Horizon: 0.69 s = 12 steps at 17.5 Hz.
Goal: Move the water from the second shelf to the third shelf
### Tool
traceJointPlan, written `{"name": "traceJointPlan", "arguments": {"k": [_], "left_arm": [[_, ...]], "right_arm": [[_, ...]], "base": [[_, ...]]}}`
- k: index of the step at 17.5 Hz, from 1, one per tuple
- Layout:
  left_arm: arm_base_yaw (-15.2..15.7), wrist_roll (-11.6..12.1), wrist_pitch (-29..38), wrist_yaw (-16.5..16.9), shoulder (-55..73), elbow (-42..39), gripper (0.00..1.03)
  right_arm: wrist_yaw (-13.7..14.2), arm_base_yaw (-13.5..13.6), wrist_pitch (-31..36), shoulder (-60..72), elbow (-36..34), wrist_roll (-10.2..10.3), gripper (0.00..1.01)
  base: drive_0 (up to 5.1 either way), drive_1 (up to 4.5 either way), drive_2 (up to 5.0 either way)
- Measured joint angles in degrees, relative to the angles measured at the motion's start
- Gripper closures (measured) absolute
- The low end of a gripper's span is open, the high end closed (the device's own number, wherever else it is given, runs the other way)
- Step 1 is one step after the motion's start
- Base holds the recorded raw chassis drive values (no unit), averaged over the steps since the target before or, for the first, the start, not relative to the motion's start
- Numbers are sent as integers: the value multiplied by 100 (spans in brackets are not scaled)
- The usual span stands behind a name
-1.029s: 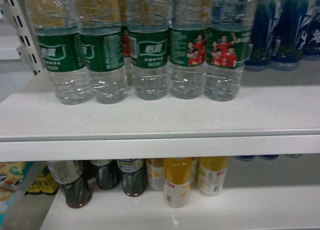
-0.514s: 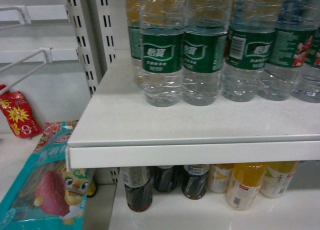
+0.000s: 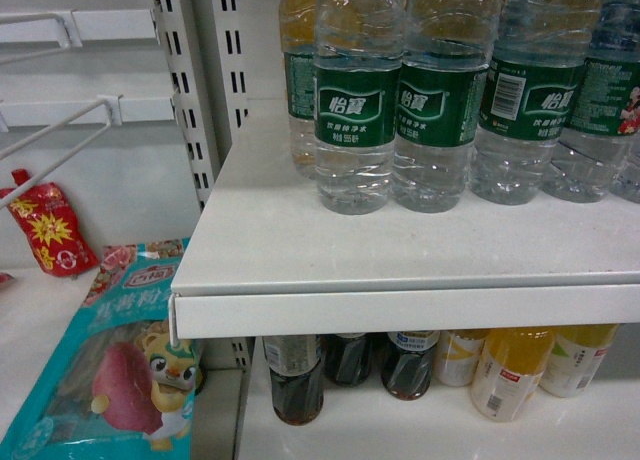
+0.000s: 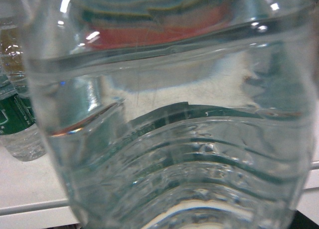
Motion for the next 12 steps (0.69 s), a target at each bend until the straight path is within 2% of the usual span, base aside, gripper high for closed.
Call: {"name": "traceJointPlan", "arguments": {"k": [1, 3, 5, 7, 8, 10, 12], "left_arm": [[0, 0, 0, 0, 0, 0, 5], [0, 0, 0, 4, 0, 0, 5], [0, 0, 0, 0, 0, 0, 5], [0, 0, 2, 2, 2, 0, 5], [0, 0, 0, 0, 2, 0, 5], [0, 0, 2, 2, 2, 0, 5], [0, 0, 2, 0, 0, 0, 5]], "right_arm": [[-107, -24, 31, 0, 0, 22, 60], [-1003, -345, 107, -7, 4, 227, 60], [-1478, -332, 114, 101, 107, 369, 60], [-1543, -208, 190, 527, 417, 483, 60], [-1379, -70, 249, 787, 564, 470, 60], [-1152, 232, 452, 1344, 710, 369, 60], [-1128, 382, 450, 1996, 885, 260, 60]], "base": [[0, 0, 0], [0, 0, 0], [0, 0, 0], [0, 0, 0], [0, 0, 0], [0, 0, 0], [0, 0, 0]]}}
